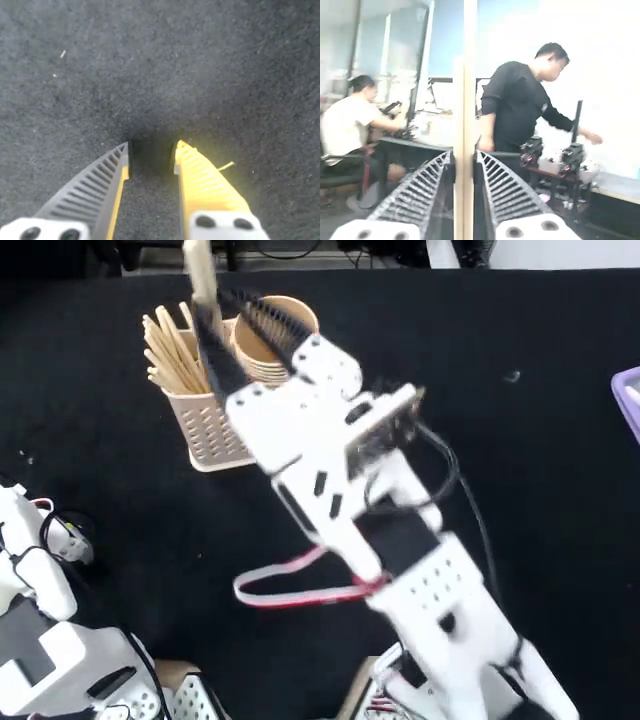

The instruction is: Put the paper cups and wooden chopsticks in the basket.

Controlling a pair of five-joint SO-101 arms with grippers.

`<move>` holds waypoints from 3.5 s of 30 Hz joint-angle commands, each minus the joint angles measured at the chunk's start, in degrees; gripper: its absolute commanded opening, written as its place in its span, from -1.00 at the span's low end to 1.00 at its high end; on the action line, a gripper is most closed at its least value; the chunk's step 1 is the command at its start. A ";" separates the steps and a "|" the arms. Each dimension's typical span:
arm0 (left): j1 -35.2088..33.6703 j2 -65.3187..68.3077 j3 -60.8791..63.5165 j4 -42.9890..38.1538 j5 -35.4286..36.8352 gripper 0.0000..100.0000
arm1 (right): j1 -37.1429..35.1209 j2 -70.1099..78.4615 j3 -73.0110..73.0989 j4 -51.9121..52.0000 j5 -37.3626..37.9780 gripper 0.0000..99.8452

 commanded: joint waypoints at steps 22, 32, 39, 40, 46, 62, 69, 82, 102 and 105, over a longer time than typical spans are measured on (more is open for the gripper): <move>0.84 0.26 1.27 -1.32 0.44 -0.68 | 3.96 34.15 -25.01 19.96 -0.70 -0.71; 0.57 0.26 1.36 -1.23 0.35 -0.68 | 4.31 25.63 -42.42 57.23 -0.35 -0.69; 1.01 -4.57 4.62 -1.41 0.35 -0.76 | 6.68 18.51 -33.80 73.23 -0.53 -0.69; 1.19 -6.51 5.93 -2.02 0.26 -0.83 | 7.56 18.15 -31.08 73.58 -0.70 -0.70; 6.20 -24.88 17.54 -5.89 -0.35 -0.90 | 12.66 5.14 -20.26 75.08 -0.70 -0.94; 22.55 -71.74 42.95 -6.24 -4.84 -0.89 | 27.52 -40.75 33.27 64.18 -0.26 -0.96; 29.05 -87.65 47.78 1.58 -4.84 -0.89 | 30.59 -62.64 50.86 65.58 -0.79 -0.96; 36.18 -100.04 55.16 5.01 -4.84 -0.89 | 30.86 -67.21 65.27 69.01 -3.60 -0.96; 37.32 -100.13 55.16 5.36 -4.57 -0.89 | 31.21 -67.12 67.30 76.31 -10.81 -0.97; 37.32 -100.13 55.16 5.36 -4.57 -0.89 | 31.21 -67.12 67.30 76.31 -10.81 -0.97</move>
